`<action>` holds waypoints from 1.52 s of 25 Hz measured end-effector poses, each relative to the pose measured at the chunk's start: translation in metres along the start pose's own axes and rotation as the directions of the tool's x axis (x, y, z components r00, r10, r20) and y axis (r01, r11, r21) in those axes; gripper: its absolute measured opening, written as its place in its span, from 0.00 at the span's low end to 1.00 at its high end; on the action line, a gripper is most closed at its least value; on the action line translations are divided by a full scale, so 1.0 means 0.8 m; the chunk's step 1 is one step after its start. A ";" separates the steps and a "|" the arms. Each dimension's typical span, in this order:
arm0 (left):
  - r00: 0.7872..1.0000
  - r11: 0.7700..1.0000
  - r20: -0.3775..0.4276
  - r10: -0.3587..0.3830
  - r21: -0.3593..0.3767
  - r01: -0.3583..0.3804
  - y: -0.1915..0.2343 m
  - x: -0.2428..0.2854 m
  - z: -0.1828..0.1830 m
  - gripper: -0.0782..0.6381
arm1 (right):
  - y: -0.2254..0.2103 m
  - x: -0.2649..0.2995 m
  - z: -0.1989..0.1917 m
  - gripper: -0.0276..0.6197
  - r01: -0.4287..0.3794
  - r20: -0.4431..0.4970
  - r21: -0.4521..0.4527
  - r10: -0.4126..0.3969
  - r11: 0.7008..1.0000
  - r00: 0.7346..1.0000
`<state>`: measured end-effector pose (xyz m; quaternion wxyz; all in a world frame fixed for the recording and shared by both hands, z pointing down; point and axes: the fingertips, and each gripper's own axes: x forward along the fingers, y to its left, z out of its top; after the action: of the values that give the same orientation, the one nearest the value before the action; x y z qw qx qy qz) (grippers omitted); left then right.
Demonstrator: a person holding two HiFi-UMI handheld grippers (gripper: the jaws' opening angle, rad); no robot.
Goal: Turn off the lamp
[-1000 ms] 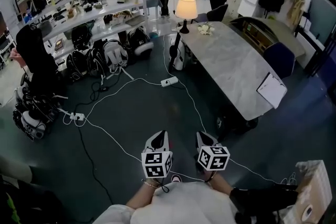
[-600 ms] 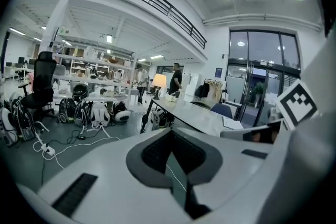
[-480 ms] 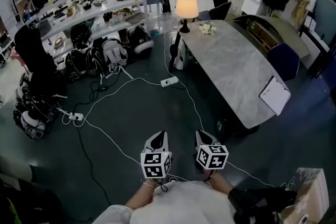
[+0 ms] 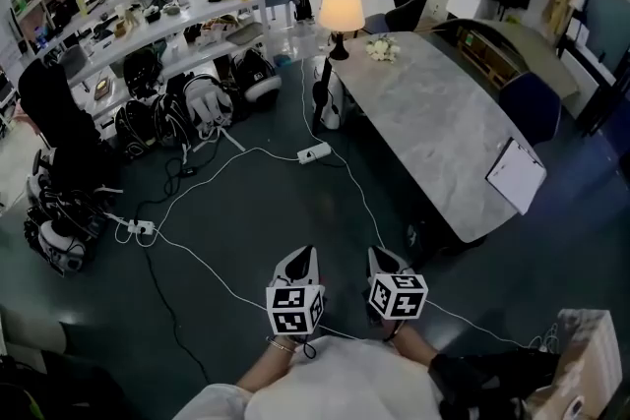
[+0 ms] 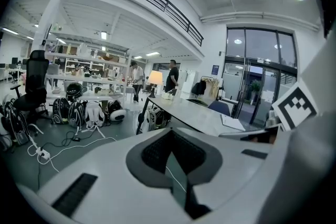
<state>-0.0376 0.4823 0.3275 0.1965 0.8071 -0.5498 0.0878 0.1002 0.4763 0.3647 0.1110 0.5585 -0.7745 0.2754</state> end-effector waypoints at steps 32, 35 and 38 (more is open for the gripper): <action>1.000 0.998 -0.025 0.017 -0.052 -0.018 0.249 0.187 0.096 0.10 | 0.052 0.252 0.127 0.04 0.094 -0.005 0.013 -0.094 0.995 0.996; 1.000 0.999 -0.023 0.013 -0.052 -0.014 0.270 0.197 0.109 0.10 | 0.067 0.272 0.137 0.04 0.096 -0.004 0.014 -0.096 0.995 0.995; 1.000 0.999 -0.014 0.000 -0.049 -0.001 0.288 0.206 0.122 0.10 | 0.084 0.290 0.149 0.04 0.095 0.000 0.009 -0.095 0.995 0.995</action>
<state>-0.1943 0.2278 0.3485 0.2200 0.8013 -0.5505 0.0799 -0.0272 0.2390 0.3575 0.1214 0.5952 -0.7458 0.2734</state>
